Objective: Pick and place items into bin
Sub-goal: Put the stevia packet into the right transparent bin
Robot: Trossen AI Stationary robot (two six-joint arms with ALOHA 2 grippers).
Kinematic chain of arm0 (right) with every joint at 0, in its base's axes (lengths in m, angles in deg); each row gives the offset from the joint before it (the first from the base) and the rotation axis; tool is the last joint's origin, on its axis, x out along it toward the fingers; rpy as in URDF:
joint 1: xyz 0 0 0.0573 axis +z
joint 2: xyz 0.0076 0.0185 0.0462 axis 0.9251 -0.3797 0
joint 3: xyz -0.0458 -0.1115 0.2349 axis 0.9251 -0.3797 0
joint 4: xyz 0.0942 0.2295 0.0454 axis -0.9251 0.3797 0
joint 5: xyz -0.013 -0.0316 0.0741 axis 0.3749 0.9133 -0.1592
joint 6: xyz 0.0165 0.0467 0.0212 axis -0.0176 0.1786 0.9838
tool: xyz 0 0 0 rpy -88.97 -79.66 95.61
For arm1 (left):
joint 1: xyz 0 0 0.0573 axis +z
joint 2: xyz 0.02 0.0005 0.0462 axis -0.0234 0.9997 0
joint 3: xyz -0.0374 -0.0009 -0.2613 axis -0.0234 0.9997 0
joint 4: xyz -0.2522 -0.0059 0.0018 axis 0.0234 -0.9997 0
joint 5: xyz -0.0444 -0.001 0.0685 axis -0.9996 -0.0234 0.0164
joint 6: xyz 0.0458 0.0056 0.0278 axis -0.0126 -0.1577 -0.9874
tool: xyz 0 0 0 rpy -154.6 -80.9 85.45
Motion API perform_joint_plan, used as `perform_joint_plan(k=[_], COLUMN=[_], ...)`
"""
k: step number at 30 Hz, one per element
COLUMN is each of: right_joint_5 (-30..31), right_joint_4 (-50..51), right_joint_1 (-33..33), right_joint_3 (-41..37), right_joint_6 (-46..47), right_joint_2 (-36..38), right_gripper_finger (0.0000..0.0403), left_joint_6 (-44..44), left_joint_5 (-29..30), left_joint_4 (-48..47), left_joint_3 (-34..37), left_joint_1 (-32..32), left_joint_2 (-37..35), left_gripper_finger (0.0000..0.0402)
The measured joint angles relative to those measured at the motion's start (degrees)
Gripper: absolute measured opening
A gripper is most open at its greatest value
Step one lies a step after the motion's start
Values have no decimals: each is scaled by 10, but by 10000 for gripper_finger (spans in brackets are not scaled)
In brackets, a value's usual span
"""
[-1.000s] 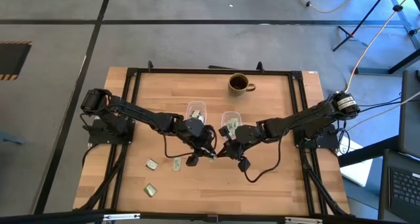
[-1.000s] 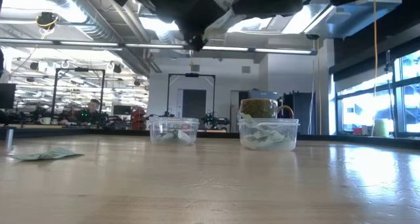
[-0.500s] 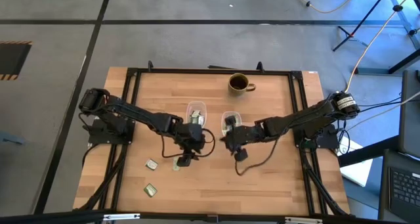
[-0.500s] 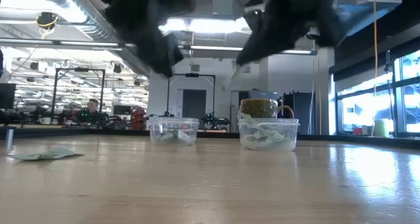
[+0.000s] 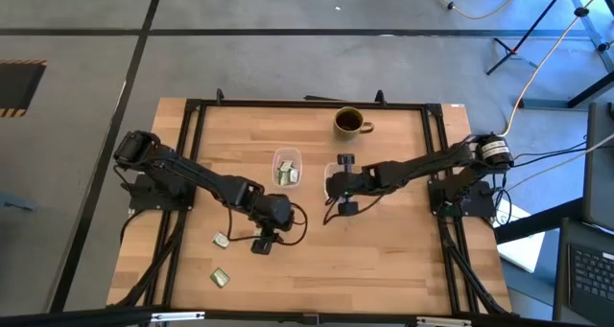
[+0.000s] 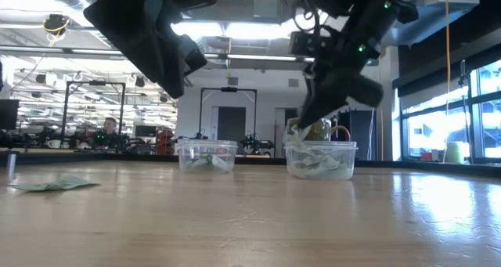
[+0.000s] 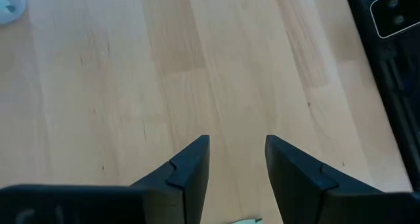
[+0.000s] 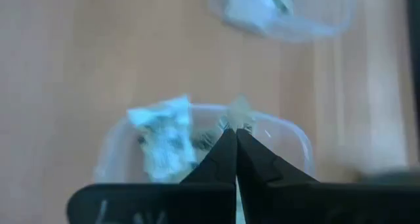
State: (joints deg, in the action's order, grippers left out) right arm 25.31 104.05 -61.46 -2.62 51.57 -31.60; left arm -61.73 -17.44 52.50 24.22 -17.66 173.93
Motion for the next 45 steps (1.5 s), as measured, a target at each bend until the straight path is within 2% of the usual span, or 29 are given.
perform_joint_plan(k=[3, 13, 19, 21, 24, 31, 34, 37, 41, 43, 45], right_joint_5=[30, 27, -46, -51, -52, -47, -47, -48, -99, -91, -56], right_joint_4=[12, 63, 63, 63, 63, 63, 64, 67, 73, 73, 73], right_joint_1=[-1, -1, -1, 0, 0, -1, -1, 6, 8, 8, 6], right_joint_3=[0, 0, 0, 0, 0, 0, 0, 2, 4, 4, 4], right_joint_6=[19, 67, 49, 49, 49, 67, 69, 67, 58, 72, 82], right_joint_2=[-11, -25, -25, -25, -25, -22, -14, 1, 20, 25, 30], right_gripper_finger=[2, 3, 4, 6, 25, 118, 146, 159, 162, 163, 163], left_joint_6=[-1, -5, -6, -6, -6, -6, -5, -4, -5, -4, -5], left_joint_5=[2, 4, 5, 4, 4, 3, -2, -1, 4, 4, 4], left_joint_4=[0, 0, 0, 0, 0, 0, -8, -25, -35, -38, -40], left_joint_3=[0, 0, 0, 0, 0, 0, 0, -1, -1, -1, -1], left_joint_1=[-2, 1, 3, 3, 3, 3, 3, 3, 3, 3, 3], left_joint_2=[0, 0, 0, 0, 0, 0, 0, 0, 1, 1, 1], left_gripper_finger=[143, 143, 143, 143, 143, 143, 143, 143, 143, 143, 143])
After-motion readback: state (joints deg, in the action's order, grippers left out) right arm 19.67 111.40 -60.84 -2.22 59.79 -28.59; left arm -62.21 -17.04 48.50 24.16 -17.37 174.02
